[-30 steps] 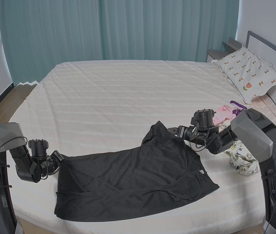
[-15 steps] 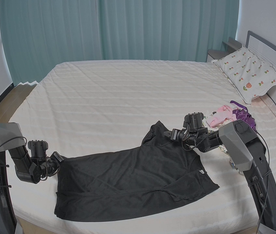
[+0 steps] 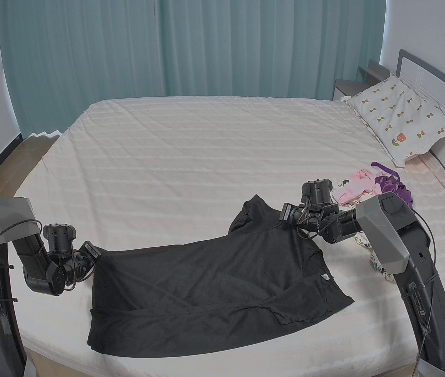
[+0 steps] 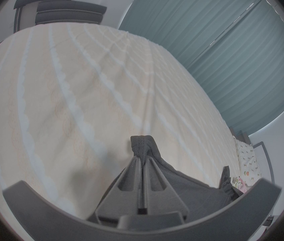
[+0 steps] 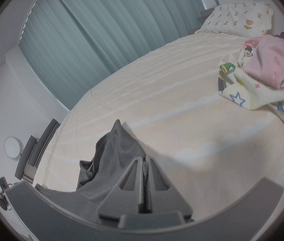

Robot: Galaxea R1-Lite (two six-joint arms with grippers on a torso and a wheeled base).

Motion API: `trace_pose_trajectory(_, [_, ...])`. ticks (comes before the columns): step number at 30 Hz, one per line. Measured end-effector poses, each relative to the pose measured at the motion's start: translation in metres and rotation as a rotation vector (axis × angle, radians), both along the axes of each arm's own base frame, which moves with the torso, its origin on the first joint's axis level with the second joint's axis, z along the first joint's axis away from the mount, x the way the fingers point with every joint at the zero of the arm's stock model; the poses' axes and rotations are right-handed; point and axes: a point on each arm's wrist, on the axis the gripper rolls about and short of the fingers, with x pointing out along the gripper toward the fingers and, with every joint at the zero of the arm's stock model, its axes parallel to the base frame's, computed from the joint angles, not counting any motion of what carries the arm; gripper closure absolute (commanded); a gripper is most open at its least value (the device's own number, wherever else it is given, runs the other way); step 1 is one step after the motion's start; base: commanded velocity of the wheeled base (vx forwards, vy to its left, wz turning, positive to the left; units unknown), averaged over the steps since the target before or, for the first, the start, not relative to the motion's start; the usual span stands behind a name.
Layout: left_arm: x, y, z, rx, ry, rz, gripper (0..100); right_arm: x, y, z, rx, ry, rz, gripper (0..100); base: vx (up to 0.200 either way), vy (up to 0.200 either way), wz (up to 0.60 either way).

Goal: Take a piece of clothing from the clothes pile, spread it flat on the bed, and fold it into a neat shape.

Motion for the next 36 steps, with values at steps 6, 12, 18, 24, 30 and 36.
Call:
trace_pose_trajectory(6, [-0.001, 0.001, 0.007, 0.027, -0.046, 0.027, 100, 0.0, -0.005, 0.009, 0.013, -0.025, -0.033, 100, 0.0, 0.0, 0.0])
trace_pose_trajectory(12, [-0.005, 0.002, 0.011, 0.033, -0.052, 0.03, 100, -0.004, -0.007, 0.01, 0.017, -0.08, -0.038, 100, 0.0, 0.0, 0.0])
trace_pose_trajectory(18, [-0.011, 0.001, 0.02, 0.047, -0.06, 0.025, 100, -0.005, -0.007, 0.012, 0.012, -0.147, -0.049, 100, 0.0, 0.0, 0.0])
trace_pose_trajectory(24, [-0.015, 0.001, 0.024, 0.063, -0.063, 0.015, 100, -0.007, -0.005, 0.011, -0.003, -0.193, -0.033, 100, 0.0, 0.0, 0.0])
trace_pose_trajectory(30, [-0.015, 0.001, 0.028, 0.073, -0.07, 0.009, 100, -0.01, -0.009, 0.01, -0.006, -0.181, -0.035, 100, 0.0, 0.0, 0.0])
trace_pose_trajectory(36, [-0.017, 0.001, 0.037, 0.083, -0.086, 0.005, 100, -0.02, -0.017, 0.01, 0.011, -0.129, -0.018, 100, 0.0, 0.0, 0.0])
